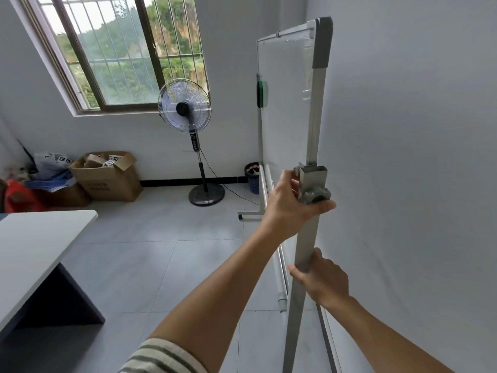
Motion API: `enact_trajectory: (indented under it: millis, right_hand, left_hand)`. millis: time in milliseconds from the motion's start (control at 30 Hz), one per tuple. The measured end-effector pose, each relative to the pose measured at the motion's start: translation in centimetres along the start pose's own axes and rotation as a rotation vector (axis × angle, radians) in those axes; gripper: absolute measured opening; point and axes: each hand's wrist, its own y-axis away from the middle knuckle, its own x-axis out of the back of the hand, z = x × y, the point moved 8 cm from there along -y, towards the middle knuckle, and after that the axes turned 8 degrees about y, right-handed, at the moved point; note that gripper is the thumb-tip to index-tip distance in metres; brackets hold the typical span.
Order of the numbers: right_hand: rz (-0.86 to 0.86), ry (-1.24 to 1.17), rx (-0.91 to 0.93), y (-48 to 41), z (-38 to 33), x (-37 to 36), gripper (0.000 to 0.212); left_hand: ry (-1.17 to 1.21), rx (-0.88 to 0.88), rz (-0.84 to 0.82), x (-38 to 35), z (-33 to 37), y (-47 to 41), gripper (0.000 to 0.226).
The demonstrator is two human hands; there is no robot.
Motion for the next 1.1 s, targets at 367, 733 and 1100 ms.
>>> enact_trajectory:
  millis: [367, 733, 1100]
  right_hand:
    - [-0.252, 0.215, 0.020, 1.5, 2.6, -7.2, 0.053]
    - [-0.337, -0.155, -0.035, 2.1, -12.2, -19.5, 0.026]
    - [-0.435, -0.161, 0.019, -5.2, -24.5, -25.5, 0.023]
  left_hand:
    - [-0.171, -0.014, -0.139, 4.5, -7.1, 1.3, 0.049]
    - [-0.343, 0.559, -0.298, 28.8, -29.3, 9.9, 0.018]
    - [-0.240, 0.776, -0.098, 44.0, -38.8, 8.4, 0.015]
